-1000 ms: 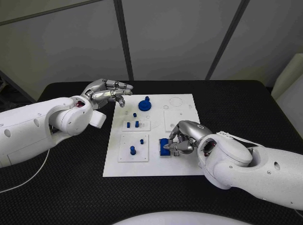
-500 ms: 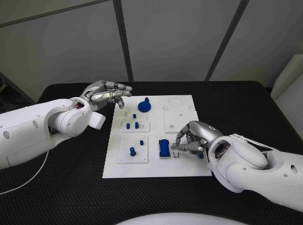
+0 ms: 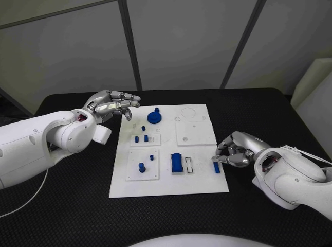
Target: Assemble the parts on the task board
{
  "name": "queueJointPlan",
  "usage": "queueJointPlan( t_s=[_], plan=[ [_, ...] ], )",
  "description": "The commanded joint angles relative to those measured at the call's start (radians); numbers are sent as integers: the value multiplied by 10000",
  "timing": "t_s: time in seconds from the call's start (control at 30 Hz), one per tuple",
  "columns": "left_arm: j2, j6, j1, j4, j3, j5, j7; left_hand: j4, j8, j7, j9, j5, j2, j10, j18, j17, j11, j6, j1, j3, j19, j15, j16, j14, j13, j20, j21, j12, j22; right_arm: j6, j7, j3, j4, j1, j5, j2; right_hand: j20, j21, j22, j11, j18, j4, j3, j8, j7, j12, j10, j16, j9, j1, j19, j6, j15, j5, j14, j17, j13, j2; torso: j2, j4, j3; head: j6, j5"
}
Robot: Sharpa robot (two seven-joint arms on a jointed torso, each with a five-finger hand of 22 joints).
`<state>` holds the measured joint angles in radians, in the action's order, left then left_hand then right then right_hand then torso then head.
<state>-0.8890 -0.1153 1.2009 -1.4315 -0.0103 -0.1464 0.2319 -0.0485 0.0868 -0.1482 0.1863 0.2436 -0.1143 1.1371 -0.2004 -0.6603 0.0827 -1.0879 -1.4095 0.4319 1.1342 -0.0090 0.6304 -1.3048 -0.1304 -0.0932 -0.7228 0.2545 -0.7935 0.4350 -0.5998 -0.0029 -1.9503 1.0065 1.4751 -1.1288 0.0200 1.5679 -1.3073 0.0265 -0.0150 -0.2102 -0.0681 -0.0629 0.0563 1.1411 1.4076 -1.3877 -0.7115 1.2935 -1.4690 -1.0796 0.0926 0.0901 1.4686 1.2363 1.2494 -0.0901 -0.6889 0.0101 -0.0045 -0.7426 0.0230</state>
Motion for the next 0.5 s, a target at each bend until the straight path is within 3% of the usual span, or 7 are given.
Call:
queueJointPlan(
  t_s=[0.03, 0.27, 0.5],
  plan=[
    [15, 122, 10, -23, -6, 37, 54, -75, -40, -26, 14, 52, 63, -69, 169, 15, -26, -6, 24, -2, -6, 27, -67, 0, -17, -33, 63, 69, 14, -527, -148, 1, -72, 5, 788, -51, 70, 29, -2635, -66, 150, -123, 21, 4, -8, -63, 9, 23, 109, 10, -1018, -115, -64, 50, 390, 4, -7, -46, 1, 8, 17, -10, 34],
    [3, 135, 9, -17, -6, 37, 56, -75, -40, -26, 14, 52, 63, -69, 169, 15, -26, -6, 24, -2, -6, 27, -67, 0, -17, -33, 63, 69, 14, -959, -619, -4, -27, -6, 1263, -52, 64, 29, -2635, -58, 150, -445, 129, 3, -20, -69, 34, 8, 349, -150, -1018, -240, -56, 73, 400, 47, 11, -185, 7, -12, 8, -14, 97],
    [-5, 143, 6, -6, -6, 37, 56, -75, -40, -26, 14, 52, 63, -69, 169, 15, -26, -6, 24, -2, -6, 27, -67, 0, -17, -33, 63, 69, 14, -1361, -796, -7, 30, -15, 1375, 76, 56, 29, -2635, -44, 150, -717, 179, -17, -43, -97, 38, 18, 476, -246, -1018, -371, -47, 79, 398, 41, 10, -290, 5, 1, 16, -28, 72]
  ],
)
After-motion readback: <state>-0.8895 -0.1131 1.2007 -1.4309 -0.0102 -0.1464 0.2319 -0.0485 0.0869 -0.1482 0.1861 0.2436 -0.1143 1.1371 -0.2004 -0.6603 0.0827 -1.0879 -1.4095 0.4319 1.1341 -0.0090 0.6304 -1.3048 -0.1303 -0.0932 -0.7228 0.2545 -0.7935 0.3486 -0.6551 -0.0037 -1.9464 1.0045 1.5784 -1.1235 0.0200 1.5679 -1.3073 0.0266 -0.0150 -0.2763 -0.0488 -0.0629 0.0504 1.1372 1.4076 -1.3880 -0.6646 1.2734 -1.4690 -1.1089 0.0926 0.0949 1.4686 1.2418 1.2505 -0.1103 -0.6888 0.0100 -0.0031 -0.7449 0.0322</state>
